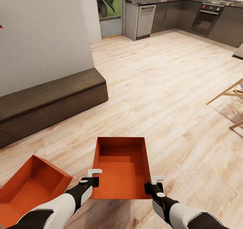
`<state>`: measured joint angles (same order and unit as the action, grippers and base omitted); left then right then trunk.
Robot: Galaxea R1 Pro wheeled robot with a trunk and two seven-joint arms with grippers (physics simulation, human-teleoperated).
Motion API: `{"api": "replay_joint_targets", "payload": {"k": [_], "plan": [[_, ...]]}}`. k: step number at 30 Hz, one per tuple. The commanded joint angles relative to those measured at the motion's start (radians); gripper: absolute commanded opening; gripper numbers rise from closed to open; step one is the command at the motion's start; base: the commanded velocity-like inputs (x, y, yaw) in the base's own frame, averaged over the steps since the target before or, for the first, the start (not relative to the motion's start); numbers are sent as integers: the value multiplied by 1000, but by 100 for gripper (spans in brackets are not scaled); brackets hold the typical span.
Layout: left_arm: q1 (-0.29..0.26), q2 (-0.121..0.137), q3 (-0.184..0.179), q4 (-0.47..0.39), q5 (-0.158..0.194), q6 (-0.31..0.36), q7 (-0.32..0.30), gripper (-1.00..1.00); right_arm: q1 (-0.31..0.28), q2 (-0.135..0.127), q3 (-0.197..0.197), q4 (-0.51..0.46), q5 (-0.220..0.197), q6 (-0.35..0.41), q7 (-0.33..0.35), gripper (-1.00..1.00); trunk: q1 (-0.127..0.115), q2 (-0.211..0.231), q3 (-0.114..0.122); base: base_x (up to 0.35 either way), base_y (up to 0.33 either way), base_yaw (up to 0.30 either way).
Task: Move the two storage containers from the living room to the garage. In the garage, place one container on the floor and stack the other container on top of it (either order is fine).
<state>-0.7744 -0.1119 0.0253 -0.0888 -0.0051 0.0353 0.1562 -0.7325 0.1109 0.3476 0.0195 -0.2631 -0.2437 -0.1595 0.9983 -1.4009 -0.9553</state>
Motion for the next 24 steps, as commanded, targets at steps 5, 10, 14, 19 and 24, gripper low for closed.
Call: {"api": "replay_joint_targets", "payload": {"k": [5,10,14,19,24], "plan": [[0,8,30,1,-3,5,10,-100,-1,-3,-15,0,-10,-6,-3,-100,-19,35,15,0,0,0],[0,9,31,11,-3,3,10,-100,-1,-3,-15,0,-9,-7,-3,-100,-38,70,31,0,0,0],[0,9,31,25,-3,3,10,-100,-1,-1,-15,0,-8,-7,-3,-100,-54,98,43,0,0,0],[0,9,31,30,-4,3,10,-100,-1,-1,-15,0,-7,-8,-3,-100,-73,133,59,0,0,0],[0,9,31,30,-4,3,10,-100,-1,-2,-15,0,-7,-8,-3,-100,-92,168,75,0,0,0]]}}
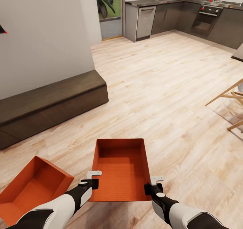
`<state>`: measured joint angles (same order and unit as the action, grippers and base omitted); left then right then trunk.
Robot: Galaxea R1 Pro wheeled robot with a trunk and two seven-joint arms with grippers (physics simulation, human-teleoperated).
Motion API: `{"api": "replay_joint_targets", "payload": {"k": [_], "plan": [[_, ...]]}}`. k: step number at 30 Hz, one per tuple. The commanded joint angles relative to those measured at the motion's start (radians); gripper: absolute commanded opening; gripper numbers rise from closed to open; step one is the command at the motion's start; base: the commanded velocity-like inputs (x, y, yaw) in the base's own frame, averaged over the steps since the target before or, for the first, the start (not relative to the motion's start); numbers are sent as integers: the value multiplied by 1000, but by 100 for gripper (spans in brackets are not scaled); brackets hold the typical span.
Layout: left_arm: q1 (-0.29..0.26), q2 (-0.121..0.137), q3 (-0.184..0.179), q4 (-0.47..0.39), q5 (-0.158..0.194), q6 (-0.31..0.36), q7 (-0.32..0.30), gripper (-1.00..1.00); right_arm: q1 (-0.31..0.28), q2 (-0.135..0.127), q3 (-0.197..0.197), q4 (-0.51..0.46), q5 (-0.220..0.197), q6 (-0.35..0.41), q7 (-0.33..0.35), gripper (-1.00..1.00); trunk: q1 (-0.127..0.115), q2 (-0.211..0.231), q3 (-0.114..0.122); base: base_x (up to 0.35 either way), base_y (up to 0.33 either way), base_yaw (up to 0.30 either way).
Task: Move the two storage containers from the living room to the garage. In the garage, place one container on the floor and stack the other container on top of it (either order is fine).
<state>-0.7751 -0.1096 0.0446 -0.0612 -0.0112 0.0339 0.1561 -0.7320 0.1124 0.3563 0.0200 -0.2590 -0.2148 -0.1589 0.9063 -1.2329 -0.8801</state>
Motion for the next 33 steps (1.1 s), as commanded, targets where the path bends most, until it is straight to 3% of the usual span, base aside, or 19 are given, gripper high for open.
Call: {"api": "replay_joint_targets", "payload": {"k": [1,33], "plan": [[0,7,12,3,2,4,10,-100,-1,-3,-23,-1,-11,-37,-4,-100,-4,7,3,0,0,0],[0,7,12,6,2,4,10,-100,-1,-2,-28,0,-16,-37,-16,-100,-127,231,103,0,0,0]]}}
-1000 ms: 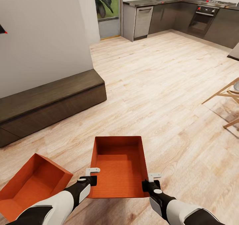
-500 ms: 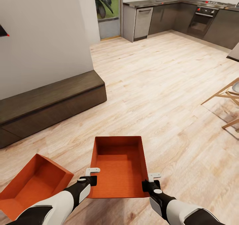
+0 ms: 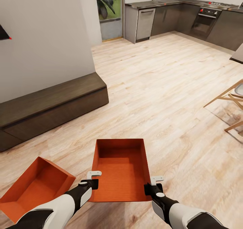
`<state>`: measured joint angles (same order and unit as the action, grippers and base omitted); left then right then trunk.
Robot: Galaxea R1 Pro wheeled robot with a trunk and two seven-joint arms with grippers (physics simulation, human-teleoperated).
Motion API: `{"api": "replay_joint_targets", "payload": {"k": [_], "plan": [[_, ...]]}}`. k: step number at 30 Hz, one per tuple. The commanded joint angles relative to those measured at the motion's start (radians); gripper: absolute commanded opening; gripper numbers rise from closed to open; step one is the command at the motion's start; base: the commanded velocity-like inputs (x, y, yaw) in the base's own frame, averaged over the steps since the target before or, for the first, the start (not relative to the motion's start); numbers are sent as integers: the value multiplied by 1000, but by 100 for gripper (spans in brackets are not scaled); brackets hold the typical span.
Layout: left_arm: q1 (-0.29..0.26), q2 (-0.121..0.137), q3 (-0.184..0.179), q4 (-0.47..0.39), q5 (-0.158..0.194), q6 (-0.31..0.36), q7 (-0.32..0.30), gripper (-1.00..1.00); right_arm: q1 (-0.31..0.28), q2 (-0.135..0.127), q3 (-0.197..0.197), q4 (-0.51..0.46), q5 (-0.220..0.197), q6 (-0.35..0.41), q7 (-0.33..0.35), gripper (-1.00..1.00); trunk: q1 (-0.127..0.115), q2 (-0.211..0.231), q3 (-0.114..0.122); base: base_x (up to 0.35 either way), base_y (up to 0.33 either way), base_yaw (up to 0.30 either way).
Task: Move the two storage containers from the living room to the garage. In the garage, place one container on the floor and stack the other container on top of it (either order is fine).
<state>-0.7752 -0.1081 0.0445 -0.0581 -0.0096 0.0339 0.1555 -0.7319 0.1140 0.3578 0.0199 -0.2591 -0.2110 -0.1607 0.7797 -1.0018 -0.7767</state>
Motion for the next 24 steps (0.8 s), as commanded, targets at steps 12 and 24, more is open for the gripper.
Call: {"api": "replay_joint_targets", "payload": {"k": [12,24], "plan": [[1,6,12,3,0,4,11,-100,-1,-4,-30,0,-20,-41,-14,-100,-46,84,37,0,0,0],[1,5,12,3,1,4,11,-100,-1,-3,-29,0,-20,-41,-14,-100,-92,168,75,0,0,0]]}}
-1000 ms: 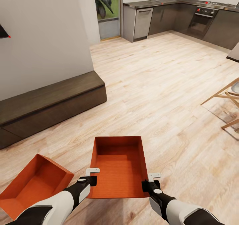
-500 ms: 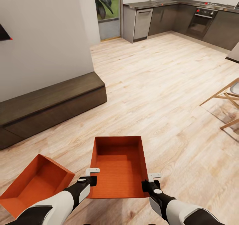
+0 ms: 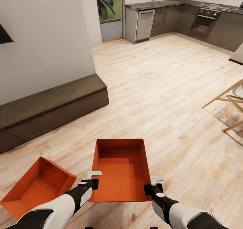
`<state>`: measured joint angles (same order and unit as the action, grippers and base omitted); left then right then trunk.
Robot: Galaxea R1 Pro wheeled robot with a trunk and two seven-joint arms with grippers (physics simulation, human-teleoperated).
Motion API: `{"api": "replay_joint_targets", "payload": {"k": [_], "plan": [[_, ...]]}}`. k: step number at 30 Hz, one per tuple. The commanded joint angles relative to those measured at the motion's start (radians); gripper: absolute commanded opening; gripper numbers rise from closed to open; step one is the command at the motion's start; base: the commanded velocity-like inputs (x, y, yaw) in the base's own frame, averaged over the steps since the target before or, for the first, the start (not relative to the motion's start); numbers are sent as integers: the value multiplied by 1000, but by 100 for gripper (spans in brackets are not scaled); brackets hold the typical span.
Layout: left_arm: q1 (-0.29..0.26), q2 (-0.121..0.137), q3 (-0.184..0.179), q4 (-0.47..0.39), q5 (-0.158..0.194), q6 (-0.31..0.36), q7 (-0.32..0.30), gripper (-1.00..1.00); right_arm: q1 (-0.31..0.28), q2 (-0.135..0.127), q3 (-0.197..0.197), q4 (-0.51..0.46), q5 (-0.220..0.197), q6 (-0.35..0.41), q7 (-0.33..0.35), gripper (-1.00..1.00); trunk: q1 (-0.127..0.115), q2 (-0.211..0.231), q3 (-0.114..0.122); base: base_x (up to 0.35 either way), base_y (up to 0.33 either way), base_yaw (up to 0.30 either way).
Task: Move the two storage containers from the living room to the garage. In the garage, place one container on the floor and stack the other container on top of it (either order is fine).
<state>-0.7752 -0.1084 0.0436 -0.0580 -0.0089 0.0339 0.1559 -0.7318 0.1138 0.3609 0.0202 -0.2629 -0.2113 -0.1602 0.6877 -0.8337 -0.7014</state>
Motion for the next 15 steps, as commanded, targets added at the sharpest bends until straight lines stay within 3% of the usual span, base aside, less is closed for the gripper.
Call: {"api": "replay_joint_targets", "payload": {"k": [1,15], "plan": [[1,6,13,3,0,4,11,-100,-1,-3,-33,0,-16,-40,-15,-100,-4,7,3,0,0,0],[1,7,13,3,0,4,11,-100,-1,-3,-33,0,-15,-40,-7,-100,-57,105,46,0,0,0]]}}
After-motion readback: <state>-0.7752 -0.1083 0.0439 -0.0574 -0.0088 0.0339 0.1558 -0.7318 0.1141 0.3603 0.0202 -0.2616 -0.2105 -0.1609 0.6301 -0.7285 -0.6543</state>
